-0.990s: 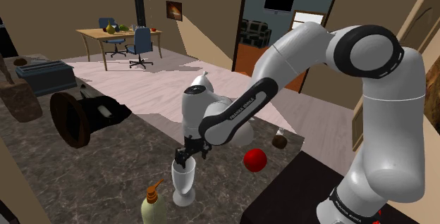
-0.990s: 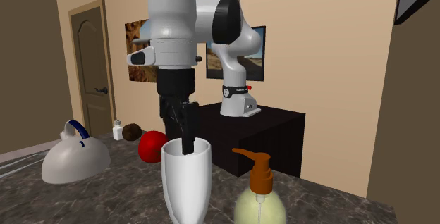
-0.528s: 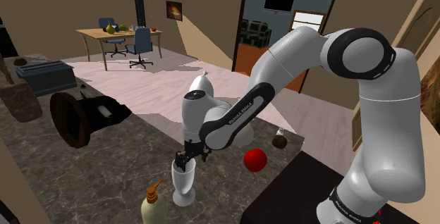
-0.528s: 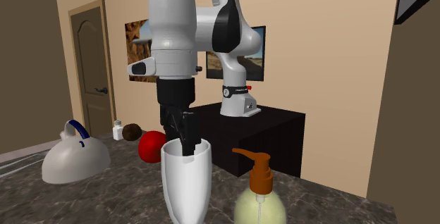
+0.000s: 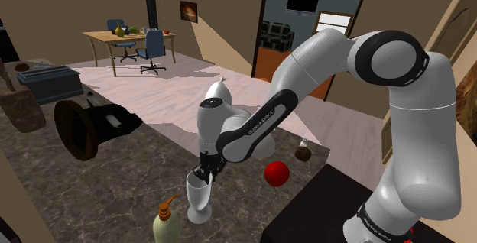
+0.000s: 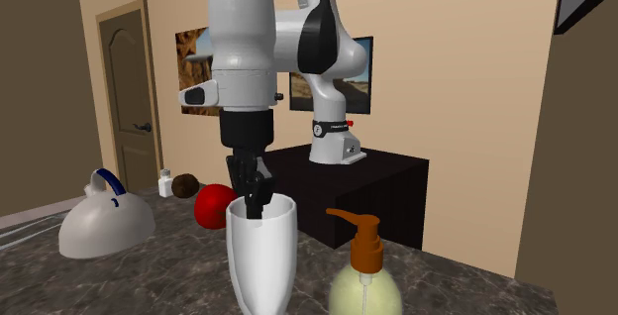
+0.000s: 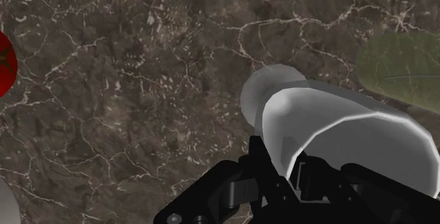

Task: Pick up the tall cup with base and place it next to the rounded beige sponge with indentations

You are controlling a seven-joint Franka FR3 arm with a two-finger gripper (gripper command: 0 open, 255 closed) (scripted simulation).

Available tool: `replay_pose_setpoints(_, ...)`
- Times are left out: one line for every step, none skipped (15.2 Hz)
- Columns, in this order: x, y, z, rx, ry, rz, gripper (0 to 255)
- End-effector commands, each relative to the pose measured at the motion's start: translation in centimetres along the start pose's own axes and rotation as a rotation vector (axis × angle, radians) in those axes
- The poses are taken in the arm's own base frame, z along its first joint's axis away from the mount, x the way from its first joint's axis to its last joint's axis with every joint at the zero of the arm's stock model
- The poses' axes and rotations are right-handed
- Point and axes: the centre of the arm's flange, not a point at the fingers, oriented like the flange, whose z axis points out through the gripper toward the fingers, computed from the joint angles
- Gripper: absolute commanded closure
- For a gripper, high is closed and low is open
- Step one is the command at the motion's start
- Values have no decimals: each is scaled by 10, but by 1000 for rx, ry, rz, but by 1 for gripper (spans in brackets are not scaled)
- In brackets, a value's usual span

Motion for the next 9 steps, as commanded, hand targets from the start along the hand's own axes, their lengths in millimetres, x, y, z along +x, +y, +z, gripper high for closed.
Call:
replay_pose_setpoints(0, 0, 0, 0, -1, 0, 255)
replay_pose_setpoints(0, 0, 0, 0, -1, 0, 255)
replay_pose_setpoints(0, 0, 0, 0, -1, 0, 255)
replay_pose_setpoints(0, 0, 0, 0, -1, 0, 255)
replay_pose_setpoints(0, 0, 0, 0, -1, 0, 255)
replay_pose_setpoints(0, 0, -5, 0, -1, 0, 255)
replay_pose_setpoints(0, 0, -10, 0, -1, 0, 255)
replay_pose_setpoints(0, 0, -15, 0, -1, 0, 255)
replay_pose_setpoints(0, 0, -21, 0, -1, 0, 255)
